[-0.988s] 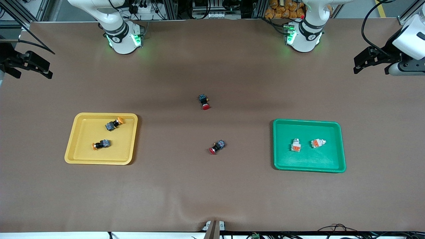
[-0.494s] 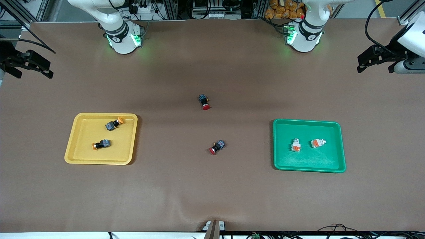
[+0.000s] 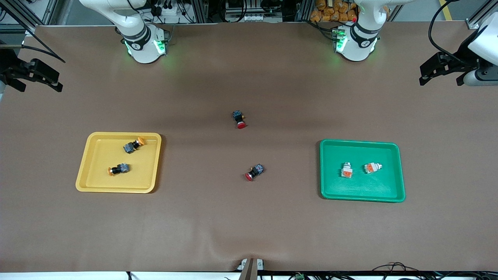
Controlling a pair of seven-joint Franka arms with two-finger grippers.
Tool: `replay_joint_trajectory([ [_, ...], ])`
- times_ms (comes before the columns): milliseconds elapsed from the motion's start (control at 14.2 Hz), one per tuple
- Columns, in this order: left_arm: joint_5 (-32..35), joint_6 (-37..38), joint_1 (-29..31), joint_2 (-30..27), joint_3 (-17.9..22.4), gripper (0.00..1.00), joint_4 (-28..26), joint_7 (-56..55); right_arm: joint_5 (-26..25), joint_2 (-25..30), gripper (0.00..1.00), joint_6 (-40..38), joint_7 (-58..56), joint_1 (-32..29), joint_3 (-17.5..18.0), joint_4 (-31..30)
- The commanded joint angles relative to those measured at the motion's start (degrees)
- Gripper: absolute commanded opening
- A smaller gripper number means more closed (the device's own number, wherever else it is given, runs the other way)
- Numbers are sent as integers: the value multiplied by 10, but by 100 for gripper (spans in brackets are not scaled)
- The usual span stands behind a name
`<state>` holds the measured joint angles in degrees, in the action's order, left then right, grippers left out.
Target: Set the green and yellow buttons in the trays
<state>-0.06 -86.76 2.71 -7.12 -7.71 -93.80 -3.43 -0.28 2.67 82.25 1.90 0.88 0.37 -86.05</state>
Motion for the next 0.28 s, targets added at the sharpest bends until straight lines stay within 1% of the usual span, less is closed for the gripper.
replay_joint_trajectory([
  [0,7,18,3,8,-4,100,19,4,10,-1,100,1,1,-5,2,5],
  [212,4,18,3,8,-4,100,18,4,10,-2,100,2,1,-6,2,5],
])
